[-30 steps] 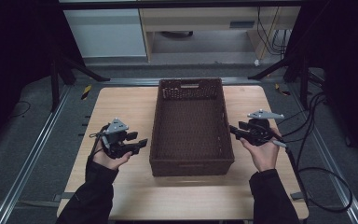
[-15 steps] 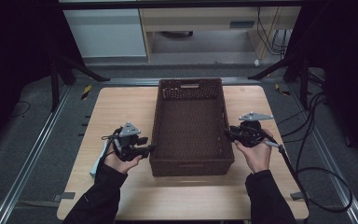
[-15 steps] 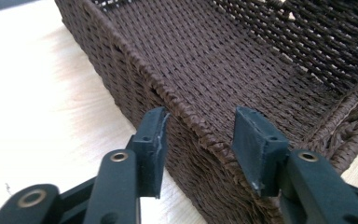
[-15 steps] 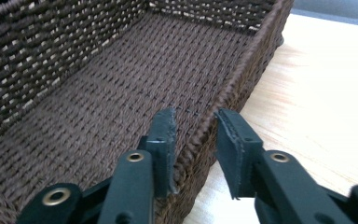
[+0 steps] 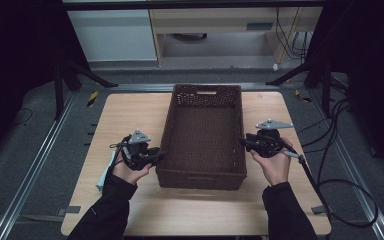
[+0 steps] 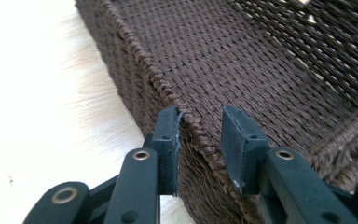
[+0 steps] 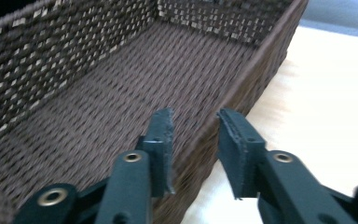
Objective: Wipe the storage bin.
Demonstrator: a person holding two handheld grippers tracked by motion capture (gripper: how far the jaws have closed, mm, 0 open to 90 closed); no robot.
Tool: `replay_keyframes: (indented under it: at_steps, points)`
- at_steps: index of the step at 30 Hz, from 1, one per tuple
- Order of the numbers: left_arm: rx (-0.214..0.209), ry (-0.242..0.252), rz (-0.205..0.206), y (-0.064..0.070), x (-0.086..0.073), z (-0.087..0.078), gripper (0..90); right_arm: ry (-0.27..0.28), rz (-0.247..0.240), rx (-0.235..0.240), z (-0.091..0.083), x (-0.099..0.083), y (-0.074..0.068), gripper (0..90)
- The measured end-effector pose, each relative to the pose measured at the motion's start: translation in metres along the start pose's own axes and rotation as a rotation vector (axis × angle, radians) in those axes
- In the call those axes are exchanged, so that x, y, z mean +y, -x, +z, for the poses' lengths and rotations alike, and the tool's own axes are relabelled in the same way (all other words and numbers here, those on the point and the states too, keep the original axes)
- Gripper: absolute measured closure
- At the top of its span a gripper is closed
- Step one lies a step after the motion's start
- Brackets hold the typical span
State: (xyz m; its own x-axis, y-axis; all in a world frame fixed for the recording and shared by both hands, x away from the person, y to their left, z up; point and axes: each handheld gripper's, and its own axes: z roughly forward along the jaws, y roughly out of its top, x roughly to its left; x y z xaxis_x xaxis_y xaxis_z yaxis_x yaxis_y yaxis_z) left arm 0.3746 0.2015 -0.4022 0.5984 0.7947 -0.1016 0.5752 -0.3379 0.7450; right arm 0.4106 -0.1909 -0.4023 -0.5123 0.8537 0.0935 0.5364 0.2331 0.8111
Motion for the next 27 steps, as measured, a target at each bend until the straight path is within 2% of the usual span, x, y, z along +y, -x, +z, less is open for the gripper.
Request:
replay_keyframes:
  at_steps: [5, 8, 10, 12, 19, 21, 25, 27]
  points:
    - [0.034, 0.007, -0.014, -0.011, 0.001, 0.002, 70.1, 0.0, 0.007, -0.022, 0.01, 0.001, 0.003, 60.7]
    - [0.036, 0.013, -0.031, -0.016, 0.001, 0.003, 71.6, -0.001, 0.021, -0.014, 0.016, 0.001, 0.003, 60.4]
    - [0.036, 0.017, -0.036, -0.016, 0.0, 0.002, 71.7, -0.002, 0.02, -0.004, 0.018, 0.001, 0.002, 65.3]
    - [0.055, 0.014, -0.018, -0.014, 0.0, -0.001, 70.0, 0.002, 0.014, 0.0, 0.018, 0.0, -0.001, 67.7]
    - [0.056, 0.006, -0.02, -0.011, -0.007, -0.008, 68.9, 0.004, -0.01, -0.002, 0.014, -0.003, -0.006, 69.4]
    - [0.052, 0.005, -0.036, -0.013, -0.007, -0.007, 70.4, 0.001, -0.009, 0.002, 0.013, -0.004, -0.007, 69.2]
    - [0.059, -0.004, -0.037, -0.017, -0.005, -0.006, 74.2, -0.011, 0.006, 0.027, 0.01, 0.0, -0.006, 65.0]
    - [0.067, 0.0, -0.046, -0.023, -0.003, -0.004, 75.3, 0.019, 0.006, 0.005, 0.01, 0.002, -0.004, 61.6]
